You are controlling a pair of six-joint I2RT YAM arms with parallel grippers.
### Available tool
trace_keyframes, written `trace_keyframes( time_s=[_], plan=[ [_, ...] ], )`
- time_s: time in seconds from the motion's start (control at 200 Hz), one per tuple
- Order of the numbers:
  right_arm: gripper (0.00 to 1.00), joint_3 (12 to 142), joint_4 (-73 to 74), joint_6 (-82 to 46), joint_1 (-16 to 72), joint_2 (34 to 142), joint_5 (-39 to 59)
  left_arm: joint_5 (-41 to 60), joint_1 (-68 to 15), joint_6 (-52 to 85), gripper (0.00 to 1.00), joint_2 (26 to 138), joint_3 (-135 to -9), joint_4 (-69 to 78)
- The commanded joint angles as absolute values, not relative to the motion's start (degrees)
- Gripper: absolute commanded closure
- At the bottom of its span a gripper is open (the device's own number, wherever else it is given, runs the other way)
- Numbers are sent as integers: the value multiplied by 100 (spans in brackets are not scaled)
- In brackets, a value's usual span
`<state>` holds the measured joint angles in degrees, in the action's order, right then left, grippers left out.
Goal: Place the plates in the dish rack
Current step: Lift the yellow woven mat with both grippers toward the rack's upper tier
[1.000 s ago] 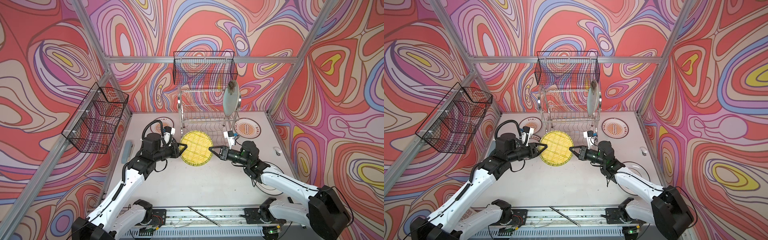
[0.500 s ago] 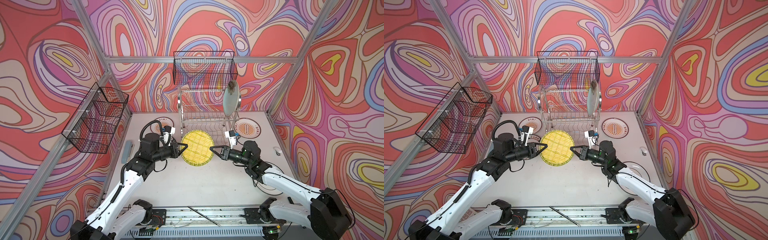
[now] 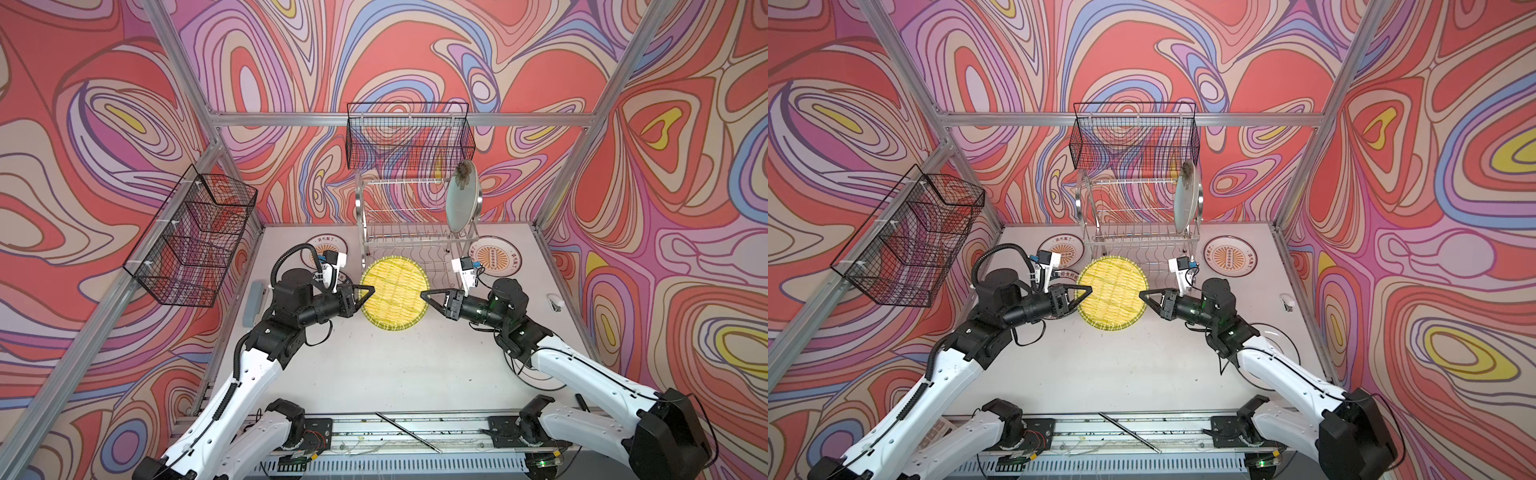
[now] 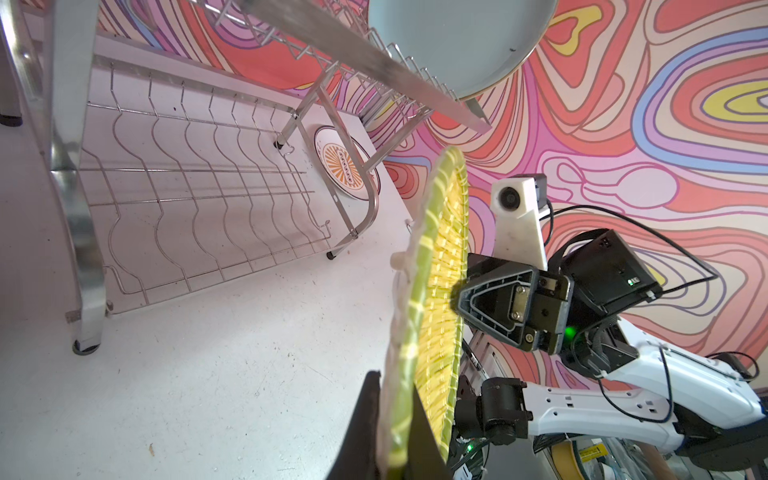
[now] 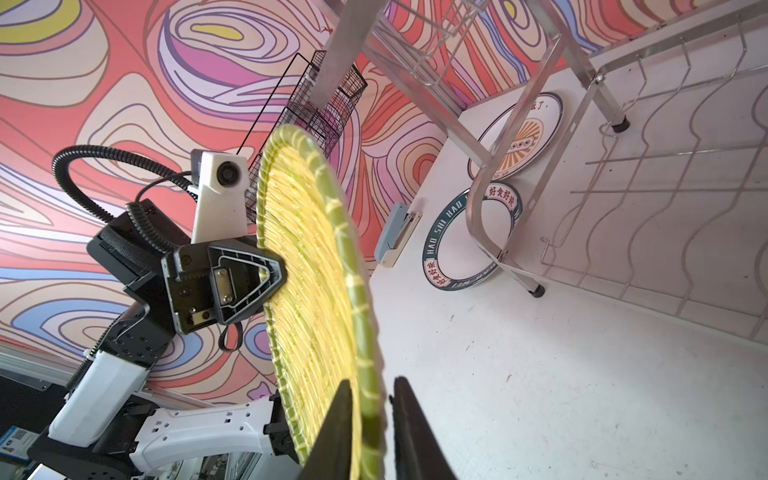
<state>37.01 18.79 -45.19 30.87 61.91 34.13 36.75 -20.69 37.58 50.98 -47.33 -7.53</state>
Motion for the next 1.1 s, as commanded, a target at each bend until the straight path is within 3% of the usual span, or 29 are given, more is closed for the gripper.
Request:
trace_keyframes(
  time_s=[0.0, 0.245, 0.526, 0.716, 1.097],
  plan=[
    [75, 3932, 1689, -4308, 3109, 6054, 3383, 3599, -2087, 4105, 100, 4883, -4838, 13],
    [54, 4253, 1315, -4054, 3107, 5775, 3160, 3322, -2092, 4160, 100, 4922, -5123, 434],
    [36, 4873, 962, -3791, 3110, 5681, 2391, 2764, -2092, 4407, 100, 5149, -5308, 1694],
    [32, 5768, 812, -3644, 3111, 6141, 2109, 2088, -2101, 4744, 100, 5398, -5247, 2829],
    [33, 6739, 527, -3276, 3112, 7019, 2156, 2433, -2309, 5454, 100, 6290, -4973, 4731]
  ],
)
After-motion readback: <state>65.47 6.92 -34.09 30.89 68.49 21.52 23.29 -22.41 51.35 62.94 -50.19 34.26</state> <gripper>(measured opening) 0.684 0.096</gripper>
